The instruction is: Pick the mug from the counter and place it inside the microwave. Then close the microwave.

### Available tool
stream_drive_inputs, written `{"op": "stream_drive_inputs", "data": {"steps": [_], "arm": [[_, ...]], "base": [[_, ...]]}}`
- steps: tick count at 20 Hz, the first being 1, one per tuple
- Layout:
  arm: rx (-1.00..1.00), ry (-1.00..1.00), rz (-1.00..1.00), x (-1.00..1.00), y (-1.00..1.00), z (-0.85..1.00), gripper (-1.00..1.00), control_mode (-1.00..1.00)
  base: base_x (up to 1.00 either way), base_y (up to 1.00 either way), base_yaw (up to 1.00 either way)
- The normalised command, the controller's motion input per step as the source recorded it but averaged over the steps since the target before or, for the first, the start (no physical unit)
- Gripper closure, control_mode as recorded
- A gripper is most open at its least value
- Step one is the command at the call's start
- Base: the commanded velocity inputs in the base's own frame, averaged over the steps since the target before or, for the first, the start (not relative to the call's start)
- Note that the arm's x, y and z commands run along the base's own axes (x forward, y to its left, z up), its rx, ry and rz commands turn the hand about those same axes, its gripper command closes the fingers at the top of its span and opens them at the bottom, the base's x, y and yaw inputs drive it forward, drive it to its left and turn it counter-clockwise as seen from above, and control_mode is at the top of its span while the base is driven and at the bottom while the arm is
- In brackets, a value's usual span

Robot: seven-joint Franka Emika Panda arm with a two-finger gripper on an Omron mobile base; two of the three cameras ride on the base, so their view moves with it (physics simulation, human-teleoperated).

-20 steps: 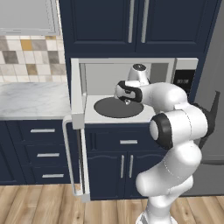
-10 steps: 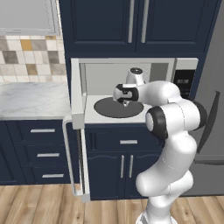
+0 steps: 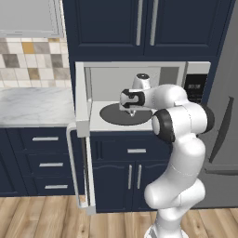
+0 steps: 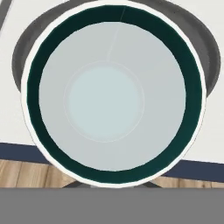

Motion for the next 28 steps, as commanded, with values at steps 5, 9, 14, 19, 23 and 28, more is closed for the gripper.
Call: {"op": "stream_drive_inputs", "data": {"steps": [5,9,14,19,23,28], "arm": [[-0.04,0.15,0.07,0.09,0.00,-0.01,1.00,-1.00],[-0.01,0.01,0.04,0.16,0.00,-0.12,1.00,-1.00],[0.00,0.00,0.03,0.17,0.00,-0.25,1.00,-1.00],[0.00,0.00,0.04,0.17,0.00,-0.30,1.00,-1.00],[0.00,0.00,0.03,0.19,0.00,-0.24,1.00,-1.00],[-0.04,0.00,0.01,0.32,0.00,-0.06,1.00,-1.00]], "base": [[0.00,0.00,0.00],[0.00,0.00,0.00],[0.00,0.00,0.00],[0.00,0.00,0.00],[0.00,0.00,0.00],[0.00,0.00,0.00]]}}
